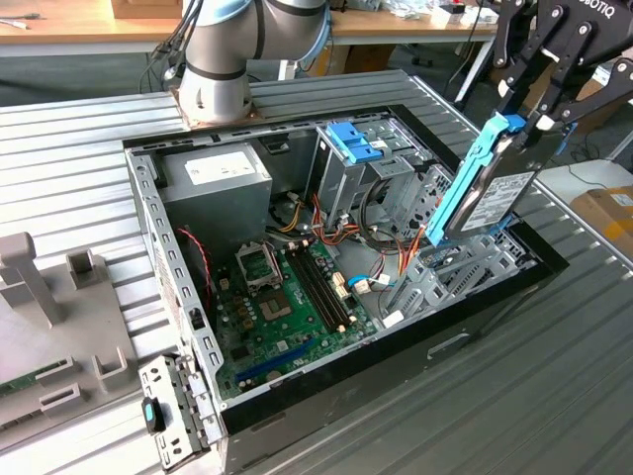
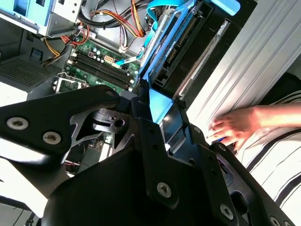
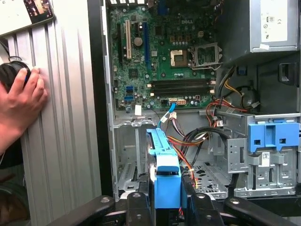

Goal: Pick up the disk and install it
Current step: 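Insert the disk into the insertion slot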

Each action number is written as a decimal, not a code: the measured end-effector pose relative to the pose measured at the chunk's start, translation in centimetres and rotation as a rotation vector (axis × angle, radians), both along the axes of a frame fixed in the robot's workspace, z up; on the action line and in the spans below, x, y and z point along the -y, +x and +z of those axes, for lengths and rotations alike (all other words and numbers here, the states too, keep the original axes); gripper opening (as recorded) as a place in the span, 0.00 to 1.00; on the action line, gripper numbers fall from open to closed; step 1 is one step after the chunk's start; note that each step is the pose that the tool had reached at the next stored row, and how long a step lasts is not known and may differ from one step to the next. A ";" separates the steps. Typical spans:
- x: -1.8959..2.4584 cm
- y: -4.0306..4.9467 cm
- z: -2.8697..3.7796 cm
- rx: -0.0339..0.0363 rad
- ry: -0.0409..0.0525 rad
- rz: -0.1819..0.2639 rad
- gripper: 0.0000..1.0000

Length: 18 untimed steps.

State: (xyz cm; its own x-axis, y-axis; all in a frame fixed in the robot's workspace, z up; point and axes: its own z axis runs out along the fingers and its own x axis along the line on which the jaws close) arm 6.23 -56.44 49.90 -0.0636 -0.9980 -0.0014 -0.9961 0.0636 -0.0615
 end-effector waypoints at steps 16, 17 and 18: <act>0.07 0.03 -1.87 -0.0005 -0.0109 0.087 0.36; 0.07 0.06 -1.90 -0.0005 -0.0109 0.085 0.36; 0.07 0.06 -1.90 -0.0005 -0.0110 0.084 0.36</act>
